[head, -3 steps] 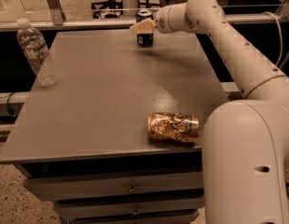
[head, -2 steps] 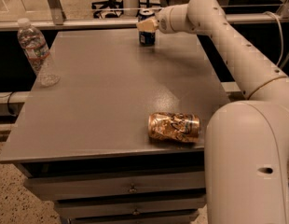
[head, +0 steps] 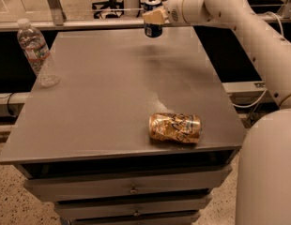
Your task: Move pepsi can near water bottle
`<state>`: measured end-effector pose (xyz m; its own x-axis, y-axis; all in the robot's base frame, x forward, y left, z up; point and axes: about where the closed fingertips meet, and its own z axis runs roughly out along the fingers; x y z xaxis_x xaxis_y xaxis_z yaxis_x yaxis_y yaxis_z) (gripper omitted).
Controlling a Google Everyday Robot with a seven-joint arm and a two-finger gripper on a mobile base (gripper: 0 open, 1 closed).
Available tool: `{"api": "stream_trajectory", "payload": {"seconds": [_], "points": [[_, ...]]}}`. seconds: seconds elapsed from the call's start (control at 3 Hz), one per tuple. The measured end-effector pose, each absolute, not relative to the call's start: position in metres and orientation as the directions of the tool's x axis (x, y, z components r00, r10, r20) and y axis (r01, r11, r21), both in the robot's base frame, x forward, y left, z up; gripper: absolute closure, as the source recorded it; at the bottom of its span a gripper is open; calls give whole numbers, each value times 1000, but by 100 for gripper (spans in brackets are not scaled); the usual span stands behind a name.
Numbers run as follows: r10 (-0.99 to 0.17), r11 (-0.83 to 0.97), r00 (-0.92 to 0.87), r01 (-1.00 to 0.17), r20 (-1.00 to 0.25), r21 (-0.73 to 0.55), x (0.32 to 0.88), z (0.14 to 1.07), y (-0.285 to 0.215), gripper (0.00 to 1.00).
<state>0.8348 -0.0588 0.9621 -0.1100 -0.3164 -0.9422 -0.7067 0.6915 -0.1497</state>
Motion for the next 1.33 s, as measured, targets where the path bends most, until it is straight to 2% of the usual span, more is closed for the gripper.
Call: {"api": "stream_trajectory", "payload": {"seconds": [0.33, 0.67, 1.0, 1.33], "points": [[-317, 689, -110, -709, -942, -149, 834, 962, -57, 100], [-326, 615, -102, -778, -940, -129, 814, 951, -17, 100], [-310, 492, -76, -865, -948, -92, 756, 956, 52, 100], [-291, 414, -57, -907, -955, -72, 718, 963, 94, 100]]}}
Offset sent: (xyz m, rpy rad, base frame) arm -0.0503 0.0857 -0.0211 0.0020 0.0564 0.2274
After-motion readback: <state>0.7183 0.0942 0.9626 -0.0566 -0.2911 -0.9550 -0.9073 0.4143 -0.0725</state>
